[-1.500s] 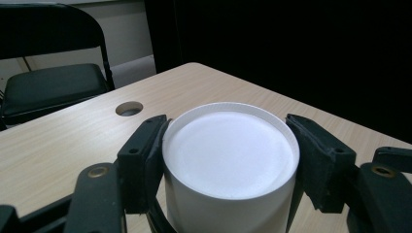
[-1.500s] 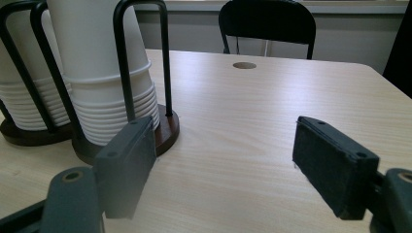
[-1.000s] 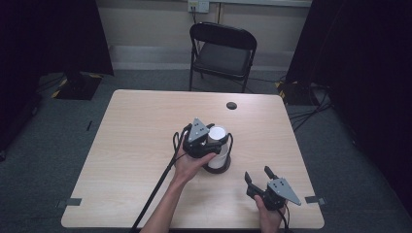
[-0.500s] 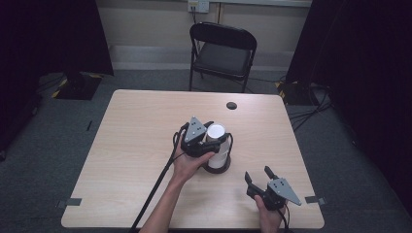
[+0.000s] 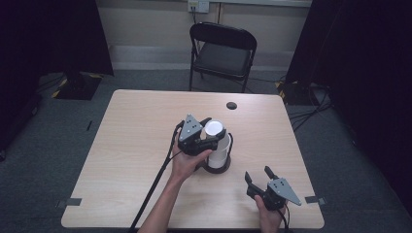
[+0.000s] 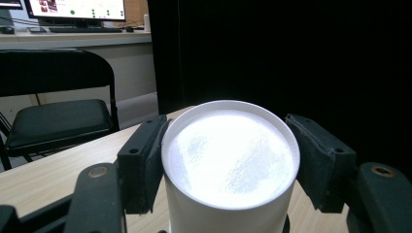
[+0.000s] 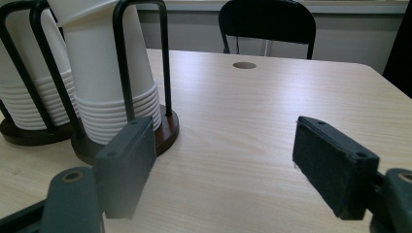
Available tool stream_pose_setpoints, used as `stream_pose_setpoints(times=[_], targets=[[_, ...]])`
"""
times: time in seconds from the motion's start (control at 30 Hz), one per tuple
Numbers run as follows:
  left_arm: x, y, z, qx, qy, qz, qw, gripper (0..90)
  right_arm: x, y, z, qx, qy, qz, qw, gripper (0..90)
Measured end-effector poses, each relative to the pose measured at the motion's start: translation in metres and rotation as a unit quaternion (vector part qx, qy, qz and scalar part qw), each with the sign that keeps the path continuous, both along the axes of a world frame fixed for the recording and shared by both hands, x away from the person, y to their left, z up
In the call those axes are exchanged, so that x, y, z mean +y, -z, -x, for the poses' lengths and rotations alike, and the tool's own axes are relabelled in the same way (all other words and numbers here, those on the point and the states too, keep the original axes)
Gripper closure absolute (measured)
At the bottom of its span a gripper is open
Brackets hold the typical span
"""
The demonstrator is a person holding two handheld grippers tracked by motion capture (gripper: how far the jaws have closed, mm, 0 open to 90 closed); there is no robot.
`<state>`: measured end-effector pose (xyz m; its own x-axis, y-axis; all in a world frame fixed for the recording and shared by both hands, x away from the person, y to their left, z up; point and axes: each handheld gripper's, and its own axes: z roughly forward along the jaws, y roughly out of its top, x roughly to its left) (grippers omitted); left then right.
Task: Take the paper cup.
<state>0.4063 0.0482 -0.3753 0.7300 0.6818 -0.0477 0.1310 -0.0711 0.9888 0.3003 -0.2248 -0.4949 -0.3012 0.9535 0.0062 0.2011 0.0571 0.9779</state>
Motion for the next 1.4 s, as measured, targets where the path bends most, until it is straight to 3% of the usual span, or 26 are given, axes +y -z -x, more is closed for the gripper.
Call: stream_pose_setpoints(times=[0.3, 0.5, 1.07, 1.23, 1.4], targets=[[0.001, -0.006, 0.004, -0.007, -0.001, 0.011, 0.9999, 34.2, 0.000, 0.000, 0.000, 0.001, 0.000, 0.000, 1.0000, 22.9], [0.005, -0.010, 0.008, -0.002, 0.003, 0.030, 0.9995, 34.3, 0.000, 0.000, 0.000, 0.002, 0.001, -0.001, 1.0000, 23.1], [0.015, -0.021, 0.024, -0.012, 0.008, 0.038, 0.9992, 34.3, 0.000, 0.000, 0.000, 0.001, 0.001, 0.001, 1.0000, 23.1], [0.020, -0.020, 0.029, -0.005, 0.017, 0.049, 0.9987, 34.3, 0.001, 0.000, -0.001, 0.002, 0.002, 0.004, 1.0000, 22.8], [0.024, -0.018, 0.033, -0.004, 0.019, 0.045, 0.9988, 34.3, 0.002, 0.000, -0.001, 0.004, 0.001, 0.008, 1.0000, 22.5]])
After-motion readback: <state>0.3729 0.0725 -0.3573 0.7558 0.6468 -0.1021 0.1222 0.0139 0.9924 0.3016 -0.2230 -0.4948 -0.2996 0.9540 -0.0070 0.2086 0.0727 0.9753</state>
